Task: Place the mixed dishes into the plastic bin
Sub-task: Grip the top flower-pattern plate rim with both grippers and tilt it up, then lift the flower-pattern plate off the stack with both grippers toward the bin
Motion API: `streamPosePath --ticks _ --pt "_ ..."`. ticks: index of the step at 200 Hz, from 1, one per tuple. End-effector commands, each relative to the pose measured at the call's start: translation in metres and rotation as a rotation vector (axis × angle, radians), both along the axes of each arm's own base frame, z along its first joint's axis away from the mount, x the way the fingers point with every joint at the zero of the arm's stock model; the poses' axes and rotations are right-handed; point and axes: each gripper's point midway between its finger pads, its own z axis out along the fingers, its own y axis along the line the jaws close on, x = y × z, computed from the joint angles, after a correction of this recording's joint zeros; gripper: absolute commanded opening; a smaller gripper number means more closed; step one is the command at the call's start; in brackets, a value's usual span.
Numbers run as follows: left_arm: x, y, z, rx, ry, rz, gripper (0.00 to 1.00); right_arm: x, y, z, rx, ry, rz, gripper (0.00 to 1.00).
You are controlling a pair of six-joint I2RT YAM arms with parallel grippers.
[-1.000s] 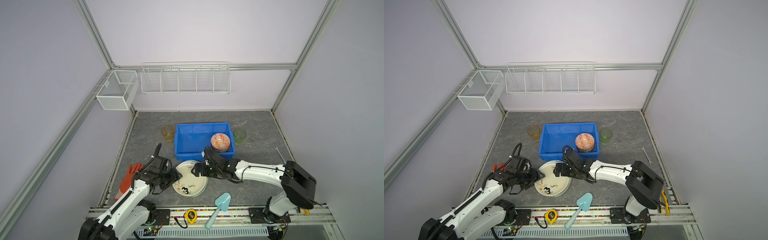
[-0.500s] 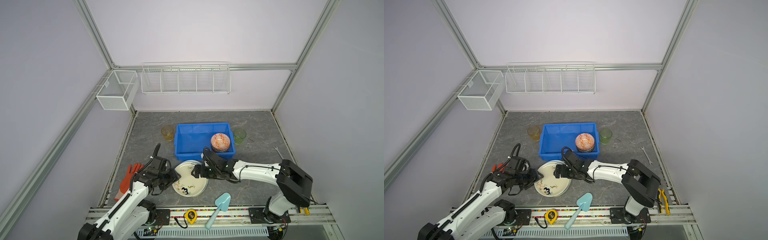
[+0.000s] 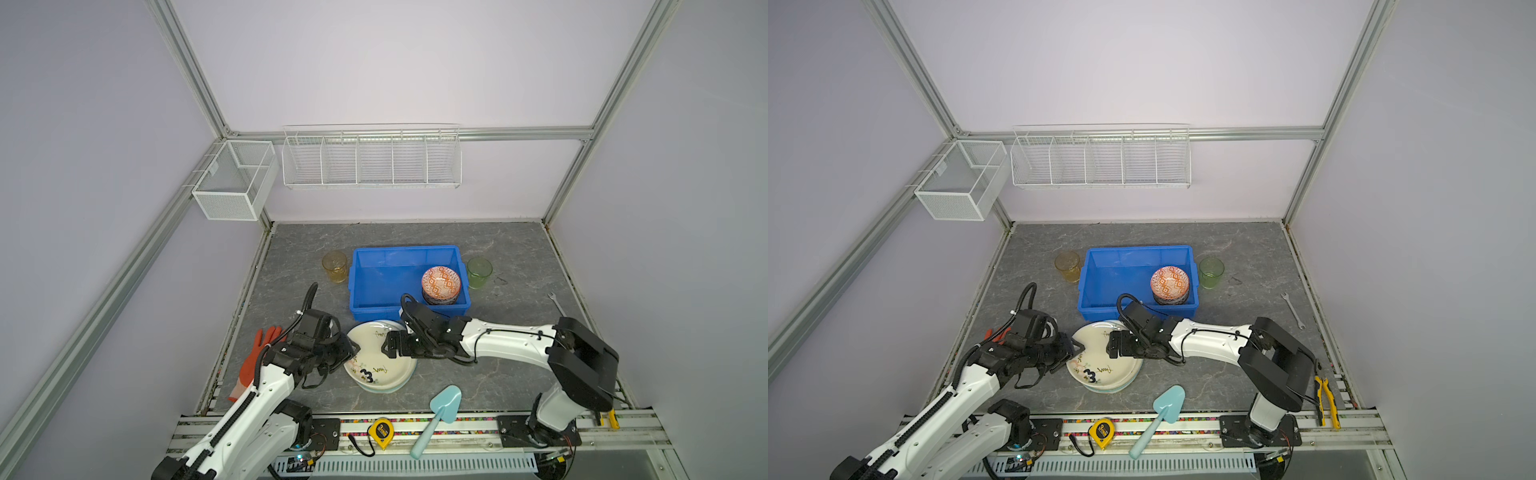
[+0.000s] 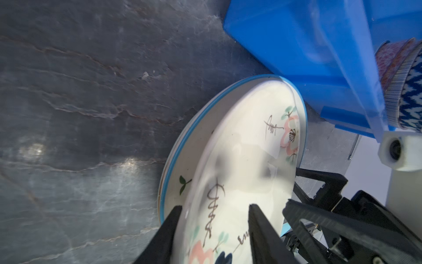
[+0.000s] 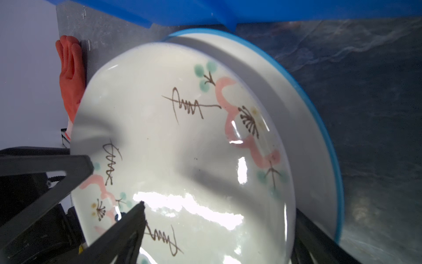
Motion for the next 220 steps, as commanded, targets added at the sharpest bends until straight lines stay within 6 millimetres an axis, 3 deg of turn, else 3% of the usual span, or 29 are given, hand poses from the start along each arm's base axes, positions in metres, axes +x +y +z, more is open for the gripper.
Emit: streamPosePath --ticks 1,45,75,109,172,220 --pt "0.014 -0.017 0.033 -0.097 -0.089 -0.025 0.43 -0.011 0.031 0.024 0.115 -0.008 0.079 0.94" --pt "0.013 -0.015 0.032 -0.09 -0.09 -0.018 0.34 -0.011 0.027 0.027 0.105 -0.02 0.073 0.94" --pt "0.011 -0.012 0.035 -0.085 -0.099 -0.015 0.14 -0.01 0.021 0.031 0.09 -0.037 0.07 0.94" --pt "0.011 -0.012 0.038 -0.086 -0.105 -0.019 0.0 -0.007 0.017 0.038 0.087 -0.052 0.061 0.94" --pt "0.012 -0.015 0.063 -0.074 -0.158 -0.089 0.0 -0.003 -0.001 0.055 0.078 -0.096 0.023 0.95" --pt "0.018 -0.037 0.094 -0.189 -0.188 -0.164 0.0 0.002 -0.033 0.082 0.116 -0.147 -0.046 0.96"
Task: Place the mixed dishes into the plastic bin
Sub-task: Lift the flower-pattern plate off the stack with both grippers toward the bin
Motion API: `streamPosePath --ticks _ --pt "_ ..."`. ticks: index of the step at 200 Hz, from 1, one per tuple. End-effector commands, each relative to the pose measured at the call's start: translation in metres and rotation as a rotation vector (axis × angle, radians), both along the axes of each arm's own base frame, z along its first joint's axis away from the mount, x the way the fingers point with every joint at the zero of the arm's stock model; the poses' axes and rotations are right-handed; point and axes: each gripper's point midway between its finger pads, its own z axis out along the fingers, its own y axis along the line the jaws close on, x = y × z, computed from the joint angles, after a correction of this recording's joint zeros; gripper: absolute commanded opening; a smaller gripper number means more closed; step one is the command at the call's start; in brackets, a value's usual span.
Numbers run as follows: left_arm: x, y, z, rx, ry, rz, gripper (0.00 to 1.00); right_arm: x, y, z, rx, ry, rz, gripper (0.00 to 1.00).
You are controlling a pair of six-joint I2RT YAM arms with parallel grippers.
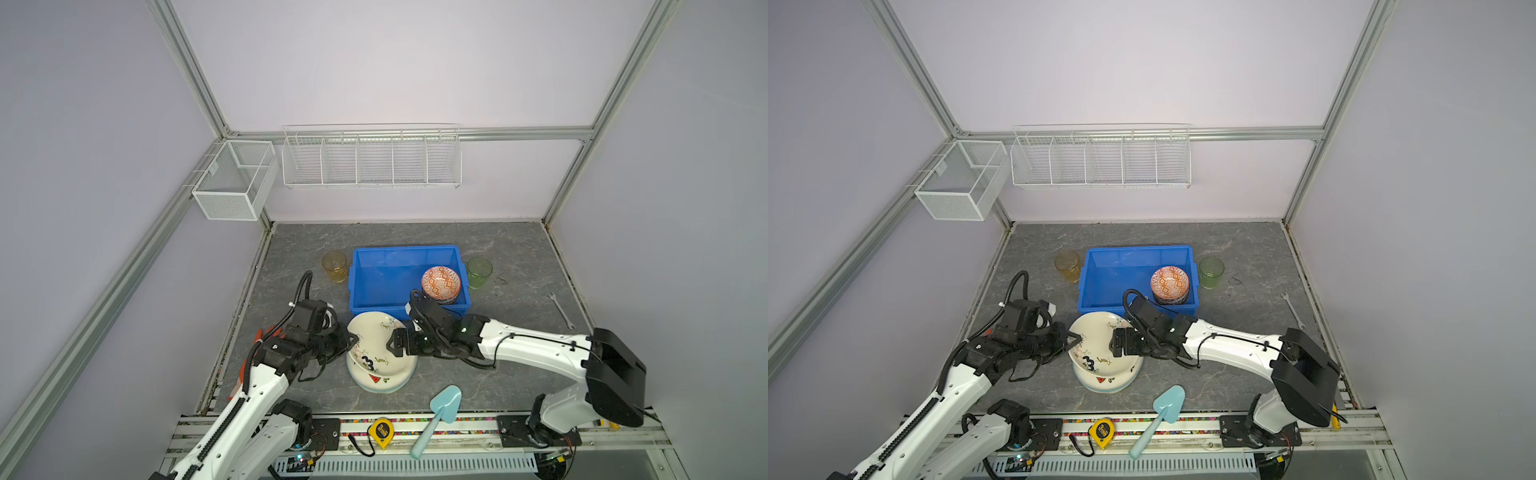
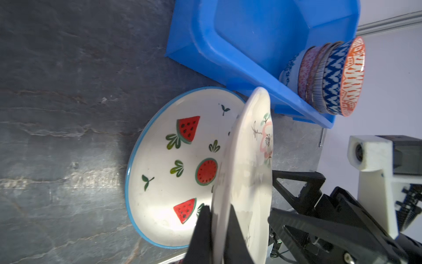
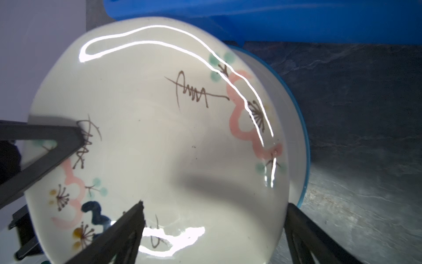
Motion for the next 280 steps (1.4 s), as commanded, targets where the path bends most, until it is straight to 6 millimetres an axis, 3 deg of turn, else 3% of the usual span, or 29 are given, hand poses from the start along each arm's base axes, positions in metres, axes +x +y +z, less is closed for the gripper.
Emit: streamPosePath --ticks 1,22,27,43,71,113,139,211,261,280 --pt "0.005 -0.022 0.036 -0.113 -0.07 -0.096 0.0 0.006 -0.008 0.028 0.085 -0.064 -0.031 0.96" --pt "0.009 -0.029 0.05 -0.131 -0.092 -0.135 0.0 0.008 -0.024 0.047 0.133 -0.09 -0.067 0.97" --pt "0.01 -0.031 0.052 -0.132 -0.095 -0.146 0.0 0.006 -0.033 0.039 0.12 -0.084 -0.079 0.97" --pt "0.016 -0.037 0.06 -0.138 -0.107 -0.179 0.0 0.006 -0.047 0.051 0.175 -0.097 -0.109 0.98" --pt "0.027 -0.058 0.079 -0.237 -0.149 -0.254 0.0 0.005 -0.071 0.072 0.256 -0.109 -0.129 0.99" --pt "0.039 -0.084 0.124 -0.382 -0.271 -0.367 0.0 -0.007 -0.11 0.085 0.311 -0.111 -0.18 0.99" --pt "0.04 -0.093 0.137 -0.398 -0.322 -0.43 0.0 -0.012 -0.123 0.091 0.418 -0.092 -0.22 0.99" --pt "0.038 -0.135 0.142 -0.448 -0.338 -0.539 0.0 -0.014 -0.122 0.114 0.481 -0.13 -0.194 0.85" --pt "0.04 -0.141 0.144 -0.469 -0.343 -0.548 0.0 -0.004 -0.119 0.128 0.511 -0.155 -0.2 0.57" --pt "0.04 -0.141 0.142 -0.47 -0.34 -0.551 0.0 -0.001 -0.121 0.131 0.514 -0.164 -0.209 0.52"
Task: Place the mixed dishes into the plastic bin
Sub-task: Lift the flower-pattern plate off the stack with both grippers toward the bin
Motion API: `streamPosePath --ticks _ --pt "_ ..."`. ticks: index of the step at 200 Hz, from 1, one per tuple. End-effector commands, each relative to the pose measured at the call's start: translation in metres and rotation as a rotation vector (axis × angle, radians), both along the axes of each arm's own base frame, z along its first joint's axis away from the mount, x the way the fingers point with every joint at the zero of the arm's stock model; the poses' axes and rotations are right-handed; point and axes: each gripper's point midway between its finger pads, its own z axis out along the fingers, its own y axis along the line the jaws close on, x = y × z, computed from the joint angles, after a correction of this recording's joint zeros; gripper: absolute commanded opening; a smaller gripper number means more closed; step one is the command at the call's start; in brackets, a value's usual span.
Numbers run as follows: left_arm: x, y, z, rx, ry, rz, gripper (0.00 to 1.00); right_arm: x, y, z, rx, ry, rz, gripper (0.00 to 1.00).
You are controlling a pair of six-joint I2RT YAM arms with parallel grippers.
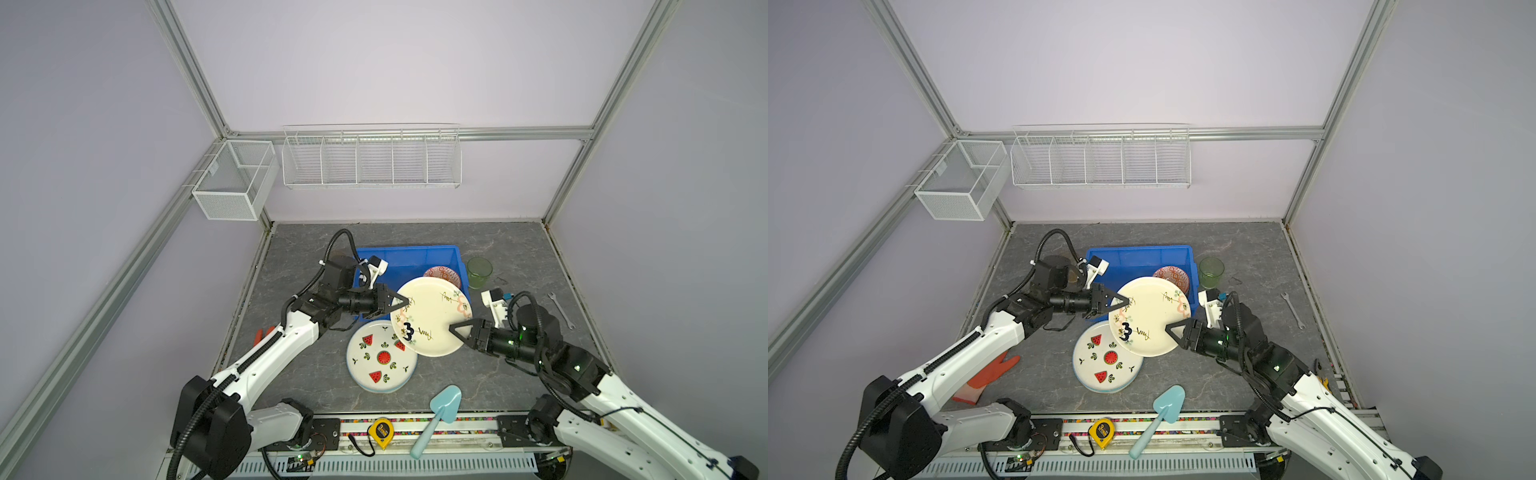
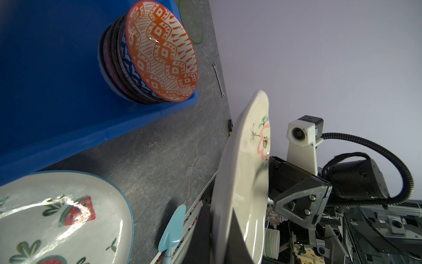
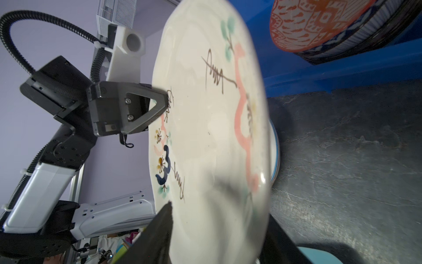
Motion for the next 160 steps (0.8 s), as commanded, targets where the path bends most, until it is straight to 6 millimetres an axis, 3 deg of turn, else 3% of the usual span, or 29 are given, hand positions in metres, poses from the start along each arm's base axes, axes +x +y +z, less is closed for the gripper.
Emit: streamPosePath --ticks 1,54,115,160 --pt "-0.001 -0.011 0.047 -0.115 -0.106 -0.056 0.0 0.006 0.002 0.023 0.053 -0.045 -0.006 0.52" --pt "-0.002 -0.01 0.041 -0.107 -0.098 -0.05 0.0 0.018 -0.005 0.026 0.064 -0.054 -0.054 0.42" --pt "0.0 -0.01 0.036 -0.123 -0.083 -0.03 0.0 0.026 0.006 0.036 0.087 -0.06 -0.016 0.27" --pt "-0.001 -0.008 0.029 -0.107 -0.076 -0.019 0.0 0.032 0.009 0.042 0.092 -0.071 -0.012 0.11"
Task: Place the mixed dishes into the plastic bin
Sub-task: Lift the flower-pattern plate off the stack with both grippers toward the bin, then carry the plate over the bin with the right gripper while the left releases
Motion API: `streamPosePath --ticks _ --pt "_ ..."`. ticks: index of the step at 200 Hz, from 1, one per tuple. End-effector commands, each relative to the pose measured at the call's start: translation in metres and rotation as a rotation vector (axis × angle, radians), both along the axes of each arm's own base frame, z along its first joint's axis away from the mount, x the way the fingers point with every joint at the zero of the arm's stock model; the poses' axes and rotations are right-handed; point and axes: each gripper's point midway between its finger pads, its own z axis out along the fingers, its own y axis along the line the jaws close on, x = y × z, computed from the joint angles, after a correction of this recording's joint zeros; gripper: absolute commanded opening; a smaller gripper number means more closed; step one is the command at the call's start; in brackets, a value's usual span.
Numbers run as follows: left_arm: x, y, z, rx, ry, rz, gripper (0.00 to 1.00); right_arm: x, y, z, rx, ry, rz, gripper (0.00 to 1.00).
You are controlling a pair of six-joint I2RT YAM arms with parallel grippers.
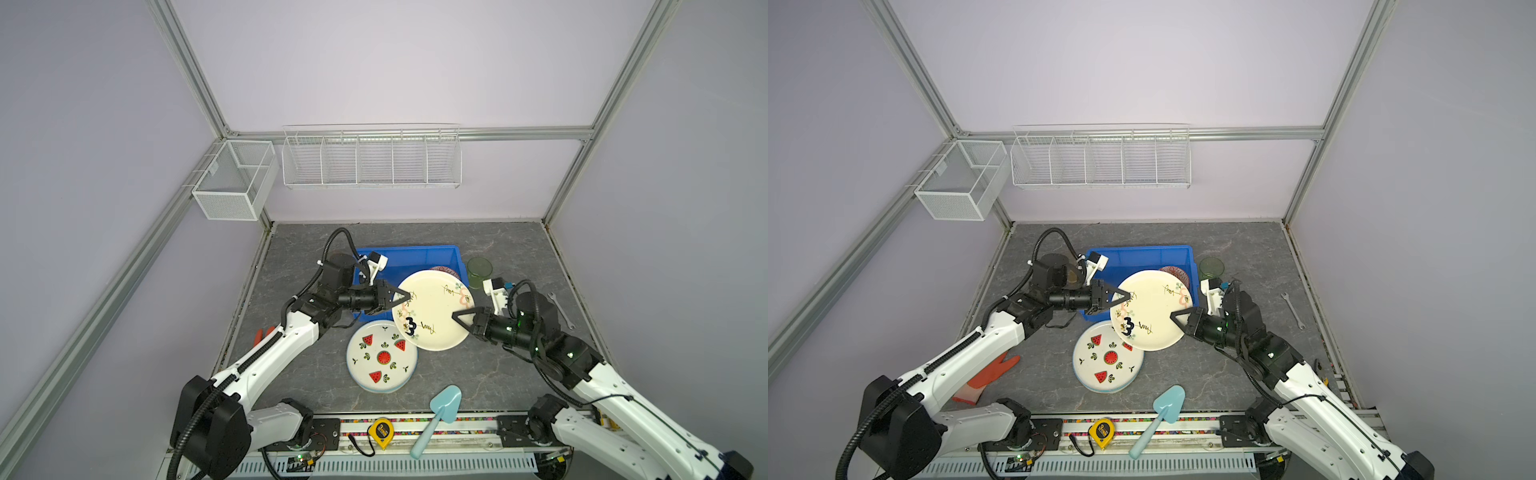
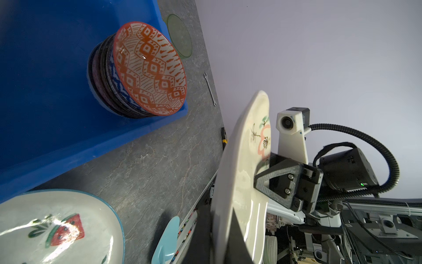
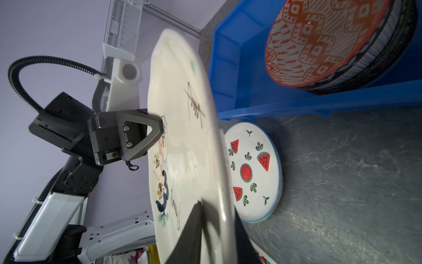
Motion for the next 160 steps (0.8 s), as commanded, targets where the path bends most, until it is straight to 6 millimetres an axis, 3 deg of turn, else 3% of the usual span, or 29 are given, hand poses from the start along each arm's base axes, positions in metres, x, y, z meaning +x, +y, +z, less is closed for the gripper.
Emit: streamPosePath --ticks 1,7,40,85,104,110,122,160 --pt "-0.008 -0.005 0.018 -0.058 -0.046 -0.037 0.0 0.002 0.009 0.032 0.058 -0.09 0.042 0.1" --pt "-0.007 -0.004 0.016 -0.052 -0.045 -0.031 0.01 0.003 0.009 0.033 0.058 -0.093 0.041 0.08" --pt "-0.012 0.0 0.016 -0.049 -0.049 -0.018 0.36 0.007 0.01 0.038 0.04 -0.097 0.049 0.06" --pt "-0.019 0.011 0.016 -0.018 -0.065 0.019 0.73 0.017 0.014 0.046 0.018 -0.101 0.069 0.06" --pt "-0.022 0.019 0.019 0.001 -0.084 0.049 0.9 0.021 0.018 0.039 -0.013 -0.081 0.091 0.06" --pt "-0.023 0.022 0.019 0.01 -0.09 0.06 0.94 0.023 0.02 0.05 -0.01 -0.098 0.097 0.06" --pt "-0.024 0.028 0.018 0.034 -0.097 0.087 1.0 0.027 0.023 0.049 -0.031 -0.092 0.107 0.06" --pt "-0.031 0.055 0.025 0.093 -0.133 0.19 0.99 0.04 0.031 0.047 -0.092 -0.085 0.143 0.06"
